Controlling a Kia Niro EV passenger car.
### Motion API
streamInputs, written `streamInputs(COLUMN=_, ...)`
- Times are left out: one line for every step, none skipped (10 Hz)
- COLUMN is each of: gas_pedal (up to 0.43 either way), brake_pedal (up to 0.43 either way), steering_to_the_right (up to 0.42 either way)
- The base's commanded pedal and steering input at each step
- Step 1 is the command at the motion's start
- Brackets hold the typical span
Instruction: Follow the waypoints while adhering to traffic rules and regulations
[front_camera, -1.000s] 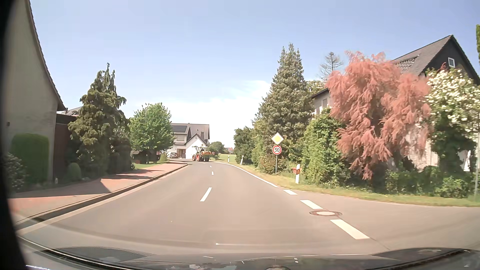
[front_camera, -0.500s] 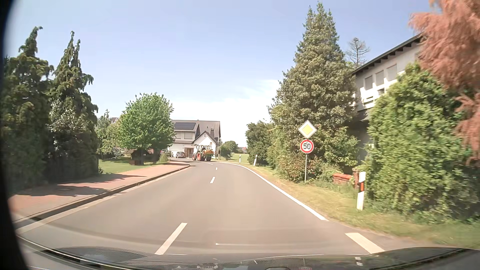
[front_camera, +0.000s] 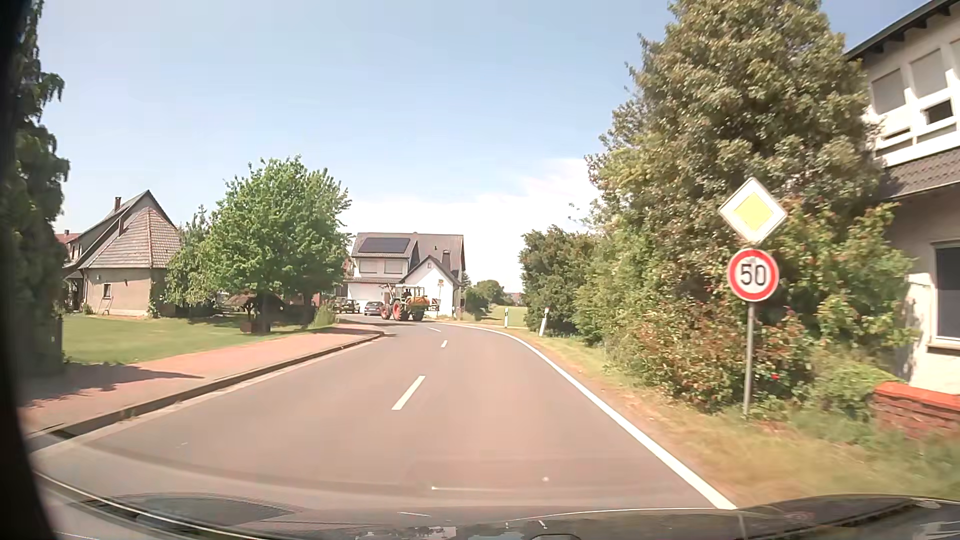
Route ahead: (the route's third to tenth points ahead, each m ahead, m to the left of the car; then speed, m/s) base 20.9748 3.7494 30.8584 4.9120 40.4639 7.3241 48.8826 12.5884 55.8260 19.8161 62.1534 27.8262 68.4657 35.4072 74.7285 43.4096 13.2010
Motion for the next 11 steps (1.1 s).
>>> streamInputs(gas_pedal=0.0, brake_pedal=0.11, steering_to_the_right=-0.025)
streamInputs(gas_pedal=0.0, brake_pedal=0.116, steering_to_the_right=-0.023)
streamInputs(gas_pedal=0.0, brake_pedal=0.122, steering_to_the_right=-0.022)
streamInputs(gas_pedal=0.0, brake_pedal=0.128, steering_to_the_right=-0.02)
streamInputs(gas_pedal=0.0, brake_pedal=0.134, steering_to_the_right=-0.017)
streamInputs(gas_pedal=0.0, brake_pedal=0.146, steering_to_the_right=-0.016)
streamInputs(gas_pedal=0.0, brake_pedal=0.152, steering_to_the_right=-0.016)
streamInputs(gas_pedal=0.0, brake_pedal=0.159, steering_to_the_right=-0.014)
streamInputs(gas_pedal=0.0, brake_pedal=0.159, steering_to_the_right=-0.013)
streamInputs(gas_pedal=0.0, brake_pedal=0.159, steering_to_the_right=-0.012)
streamInputs(gas_pedal=0.0, brake_pedal=0.159, steering_to_the_right=-0.012)
